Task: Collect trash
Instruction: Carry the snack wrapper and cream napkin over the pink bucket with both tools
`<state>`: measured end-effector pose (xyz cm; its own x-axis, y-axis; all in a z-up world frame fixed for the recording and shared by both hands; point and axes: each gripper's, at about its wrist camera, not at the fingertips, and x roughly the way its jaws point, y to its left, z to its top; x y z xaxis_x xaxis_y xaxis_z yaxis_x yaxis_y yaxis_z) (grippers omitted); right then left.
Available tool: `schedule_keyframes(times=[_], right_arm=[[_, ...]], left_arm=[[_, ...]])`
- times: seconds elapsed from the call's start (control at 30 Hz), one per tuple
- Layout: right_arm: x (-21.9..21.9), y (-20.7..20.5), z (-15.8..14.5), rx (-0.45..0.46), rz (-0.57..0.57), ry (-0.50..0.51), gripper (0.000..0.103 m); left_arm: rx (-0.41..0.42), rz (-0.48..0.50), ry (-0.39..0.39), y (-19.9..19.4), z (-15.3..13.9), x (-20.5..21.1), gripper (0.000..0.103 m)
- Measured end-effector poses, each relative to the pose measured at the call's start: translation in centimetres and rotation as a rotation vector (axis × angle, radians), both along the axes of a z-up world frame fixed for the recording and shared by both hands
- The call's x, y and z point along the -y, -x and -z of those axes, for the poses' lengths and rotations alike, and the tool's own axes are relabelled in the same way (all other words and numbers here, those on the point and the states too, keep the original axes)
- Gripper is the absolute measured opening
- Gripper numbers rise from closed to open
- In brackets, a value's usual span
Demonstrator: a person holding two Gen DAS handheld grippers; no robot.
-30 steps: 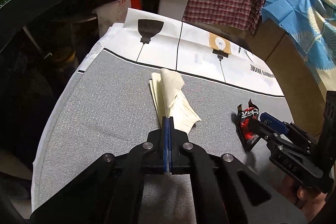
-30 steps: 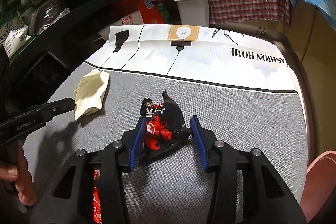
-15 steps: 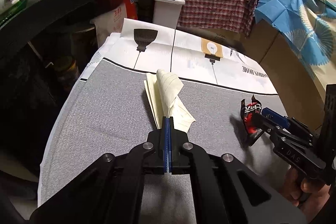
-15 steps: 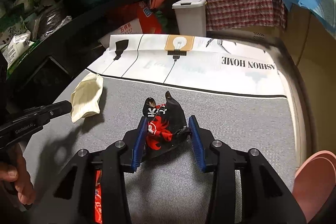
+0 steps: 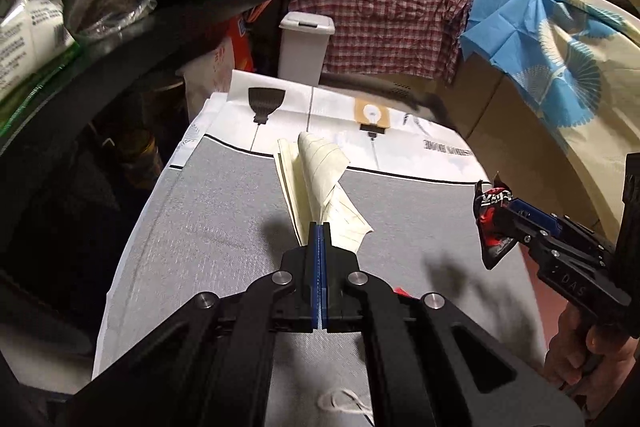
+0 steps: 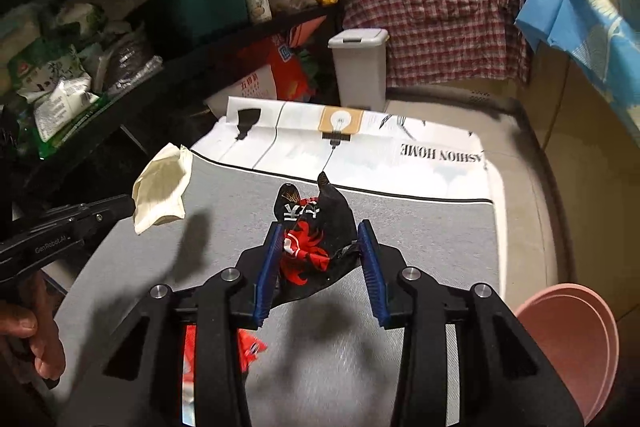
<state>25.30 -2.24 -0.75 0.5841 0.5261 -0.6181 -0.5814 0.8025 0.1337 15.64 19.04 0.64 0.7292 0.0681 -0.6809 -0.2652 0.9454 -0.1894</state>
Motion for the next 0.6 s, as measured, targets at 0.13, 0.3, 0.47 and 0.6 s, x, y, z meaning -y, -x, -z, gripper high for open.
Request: schedule_keyframes(times=[0.13, 0.3, 0.47, 0.6], right_arm=[[1.1, 2.0, -1.3, 0.023, 0.007, -0.002, 0.039], [2.9, 4.2, -2.6, 0.040, 0.019, -0.012, 0.039], [5.2, 5.9, -4.5, 0.063, 0.036, -0.024, 0.039], [7.1, 7.0, -5.8, 0.082, 0.056, -0.037, 0.039]], left_arm=[[0.018, 0.014, -0.010, 1.6, -1.0, 1.0, 0.000], [0.042, 0.025, -0.008, 3.5, -2.1, 2.2, 0.000], [0.066, 0.035, 0.006, 5.2, -2.8, 3.6, 0.000], [0.083, 0.051, 0.004, 6.4, -3.1, 5.1, 0.000]])
